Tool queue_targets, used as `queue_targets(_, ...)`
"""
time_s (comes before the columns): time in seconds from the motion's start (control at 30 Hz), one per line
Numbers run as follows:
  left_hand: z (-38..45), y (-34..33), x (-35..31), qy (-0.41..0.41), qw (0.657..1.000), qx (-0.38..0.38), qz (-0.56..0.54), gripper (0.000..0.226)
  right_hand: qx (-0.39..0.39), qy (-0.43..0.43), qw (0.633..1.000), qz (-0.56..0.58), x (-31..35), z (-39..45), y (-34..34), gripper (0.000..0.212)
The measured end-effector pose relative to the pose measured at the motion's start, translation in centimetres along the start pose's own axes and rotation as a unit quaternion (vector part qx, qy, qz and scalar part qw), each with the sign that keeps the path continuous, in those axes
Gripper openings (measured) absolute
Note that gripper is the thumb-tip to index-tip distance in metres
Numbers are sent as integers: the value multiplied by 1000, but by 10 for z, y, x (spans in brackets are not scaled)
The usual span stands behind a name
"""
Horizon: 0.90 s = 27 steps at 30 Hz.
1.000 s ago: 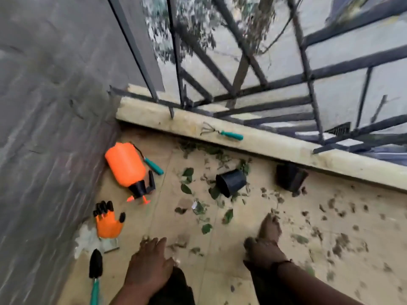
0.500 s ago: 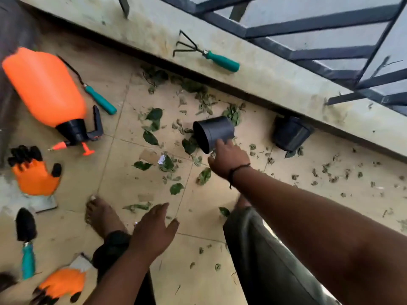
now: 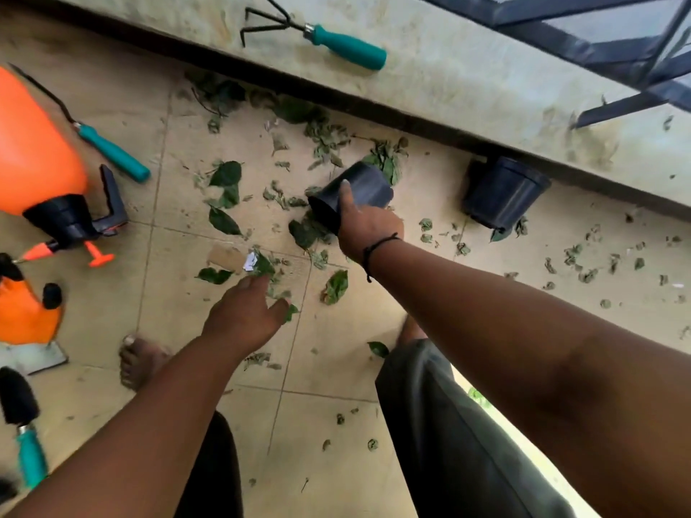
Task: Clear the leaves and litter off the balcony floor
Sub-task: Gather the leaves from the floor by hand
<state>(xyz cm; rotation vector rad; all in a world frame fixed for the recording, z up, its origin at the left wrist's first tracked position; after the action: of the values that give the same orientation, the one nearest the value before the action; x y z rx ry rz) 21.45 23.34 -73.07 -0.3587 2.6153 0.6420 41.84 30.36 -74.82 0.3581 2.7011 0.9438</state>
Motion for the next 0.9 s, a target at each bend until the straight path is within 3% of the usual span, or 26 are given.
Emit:
queue_targets(0.13,10,-6,-17,-7,999,31,7,64,-55,22,998,-17,-38,-2,1,78)
queue_targets(0.33,24,-18,-35,-24,997,63,29,65,-113,-10,993,16,-127,12,18,72)
queue_targets(0.47,30,-23,-37,-33,996,68,45,66,-136,-32,990,-34,-170,32,25,72)
queue_targets(0.63,38,-24,-37,-28,996,69,53,65,-134,36,974,-179,-181,53,17,73)
queue_targets(0.9,40,-30,-33,-17,996,73,53,65,-112,13,972,-204,-188,64,14,82)
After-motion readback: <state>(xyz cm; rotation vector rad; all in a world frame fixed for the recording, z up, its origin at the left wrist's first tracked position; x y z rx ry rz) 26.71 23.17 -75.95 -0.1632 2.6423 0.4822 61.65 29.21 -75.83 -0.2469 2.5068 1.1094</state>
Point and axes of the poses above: each hand's wrist, its own z-axis towards the middle knuckle, its own y-axis out of the back of the hand, x = y × z, the point moved 1 cm from there along z, towards the middle knuckle, and after that the axes turned 15 degrees about -y, right-handed, at the moved point
